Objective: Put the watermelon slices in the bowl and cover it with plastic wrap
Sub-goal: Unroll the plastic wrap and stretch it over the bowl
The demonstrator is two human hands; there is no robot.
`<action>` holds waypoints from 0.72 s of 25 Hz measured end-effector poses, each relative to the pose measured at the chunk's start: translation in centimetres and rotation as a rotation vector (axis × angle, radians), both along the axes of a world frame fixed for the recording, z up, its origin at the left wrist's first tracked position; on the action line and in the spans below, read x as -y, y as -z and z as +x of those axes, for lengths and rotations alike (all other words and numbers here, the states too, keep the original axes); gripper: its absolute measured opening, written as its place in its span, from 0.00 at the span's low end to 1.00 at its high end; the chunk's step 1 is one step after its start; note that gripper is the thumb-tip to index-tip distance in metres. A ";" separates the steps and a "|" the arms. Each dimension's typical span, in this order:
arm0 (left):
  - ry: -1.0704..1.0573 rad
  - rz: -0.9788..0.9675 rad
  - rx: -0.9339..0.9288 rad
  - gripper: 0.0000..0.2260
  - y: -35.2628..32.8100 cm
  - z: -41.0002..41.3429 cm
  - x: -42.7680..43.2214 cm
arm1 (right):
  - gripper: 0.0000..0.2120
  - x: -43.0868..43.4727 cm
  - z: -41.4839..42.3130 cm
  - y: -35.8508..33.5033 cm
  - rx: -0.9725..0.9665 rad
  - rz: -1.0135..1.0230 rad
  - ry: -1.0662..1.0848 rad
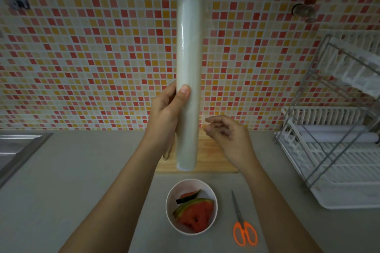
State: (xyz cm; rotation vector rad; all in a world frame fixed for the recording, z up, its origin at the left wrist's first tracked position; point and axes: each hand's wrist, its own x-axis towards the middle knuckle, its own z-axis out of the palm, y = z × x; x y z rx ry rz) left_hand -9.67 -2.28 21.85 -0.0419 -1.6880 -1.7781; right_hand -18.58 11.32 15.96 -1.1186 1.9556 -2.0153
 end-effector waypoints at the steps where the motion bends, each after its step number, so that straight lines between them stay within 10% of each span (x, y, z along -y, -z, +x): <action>1: -0.003 0.001 -0.001 0.09 -0.1 0.0 -0.1 | 0.08 -0.2 0.1 0.3 0.045 0.006 -0.059; 18: -0.004 0.107 0.065 0.09 0.0 0.7 -0.5 | 0.28 -1.2 1.0 3.1 0.203 -0.010 -0.179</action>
